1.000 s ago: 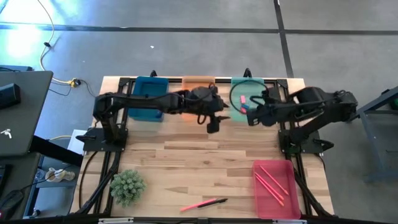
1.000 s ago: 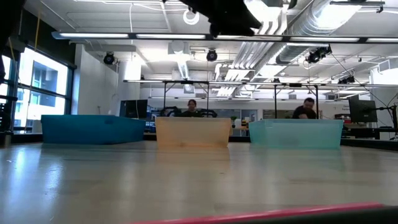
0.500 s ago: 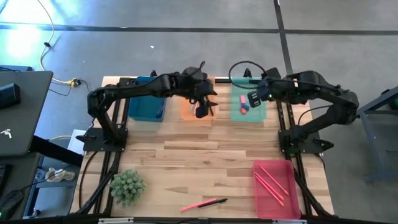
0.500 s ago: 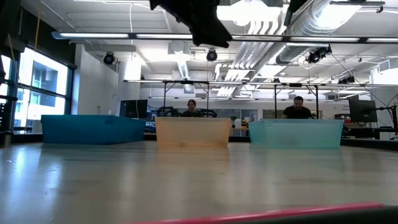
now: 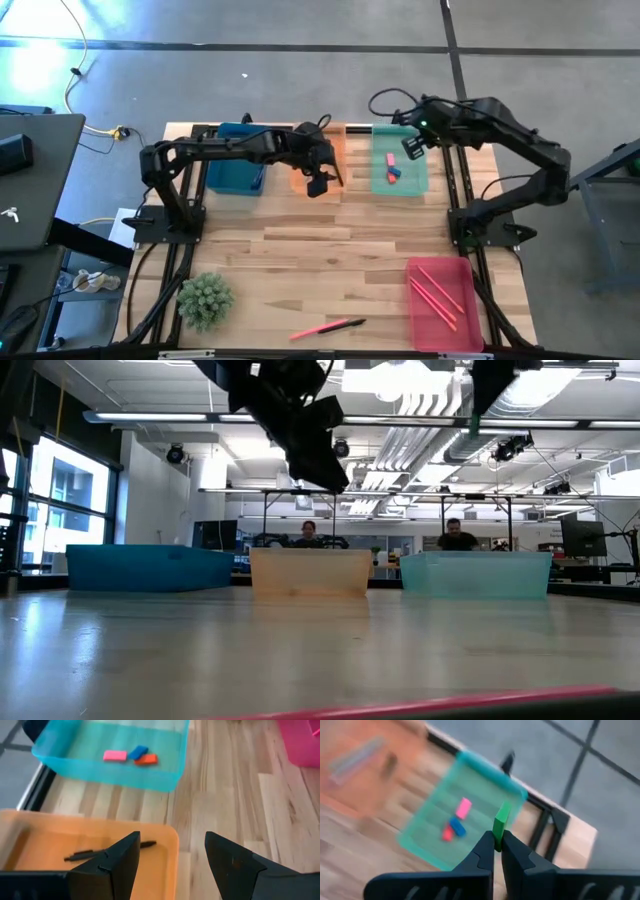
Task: Sort crayons/erasers/pens/pencils in bins
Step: Put the green eraser into the green bin
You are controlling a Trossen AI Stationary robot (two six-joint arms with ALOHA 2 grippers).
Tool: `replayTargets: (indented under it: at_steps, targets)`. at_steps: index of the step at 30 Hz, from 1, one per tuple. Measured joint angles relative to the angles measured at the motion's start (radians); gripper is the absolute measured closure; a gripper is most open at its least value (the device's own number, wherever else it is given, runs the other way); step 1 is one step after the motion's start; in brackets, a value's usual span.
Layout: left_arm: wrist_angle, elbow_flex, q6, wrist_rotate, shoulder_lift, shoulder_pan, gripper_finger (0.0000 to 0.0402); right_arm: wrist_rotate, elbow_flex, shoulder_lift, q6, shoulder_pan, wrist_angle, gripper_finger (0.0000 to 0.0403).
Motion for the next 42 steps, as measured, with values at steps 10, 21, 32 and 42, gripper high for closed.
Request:
replayTargets:
  at_steps: [10, 21, 32, 42]
  targets:
    - [0.039, -0.001, -0.058, -0.023, -0.007, 0.000, 0.0188, -0.267, -0.379, -0.032, -0.260, -0.198, 0.322, 0.0402]
    - [0.030, -0.001, -0.082, -0.111, -0.007, -0.001, 0.0188, -0.646, -0.675, -0.030, -0.339, -0.347, 0.652, 0.0402]
    - [0.038, -0.001, -0.084, -0.115, -0.007, -0.001, 0.0188, -0.847, -0.898, -0.030, -0.269, -0.399, 0.881, 0.0402]
    - [0.040, -0.001, -0.092, -0.130, -0.007, -0.005, 0.0188, -0.836, -0.985, -0.029, -0.226, -0.398, 0.922, 0.0402]
